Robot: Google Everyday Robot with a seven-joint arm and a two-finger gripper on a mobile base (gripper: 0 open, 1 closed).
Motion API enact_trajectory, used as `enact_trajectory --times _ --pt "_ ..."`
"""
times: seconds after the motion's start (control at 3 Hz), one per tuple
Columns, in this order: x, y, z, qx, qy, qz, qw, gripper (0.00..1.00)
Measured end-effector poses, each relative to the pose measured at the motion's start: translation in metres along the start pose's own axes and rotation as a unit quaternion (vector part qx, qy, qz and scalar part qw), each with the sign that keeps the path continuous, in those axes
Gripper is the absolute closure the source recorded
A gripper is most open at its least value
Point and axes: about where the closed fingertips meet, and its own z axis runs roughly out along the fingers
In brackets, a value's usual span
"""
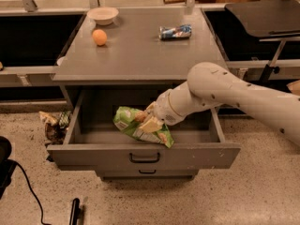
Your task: Place green rice chip bag into top drawer
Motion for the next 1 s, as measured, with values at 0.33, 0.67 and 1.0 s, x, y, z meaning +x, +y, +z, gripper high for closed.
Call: enact_trajectory --times 0.33,0.67,1.0 --pt "0.006 -0.002 -0.002 0.007 -0.01 0.012 0.9999 0.36" --pt "0.01 -0.005 -0.006 0.014 -0.023 0.021 0.9994 0.12" --pt "0.011 -0.008 -0.017 0.024 -0.058 0.029 0.9976 0.0"
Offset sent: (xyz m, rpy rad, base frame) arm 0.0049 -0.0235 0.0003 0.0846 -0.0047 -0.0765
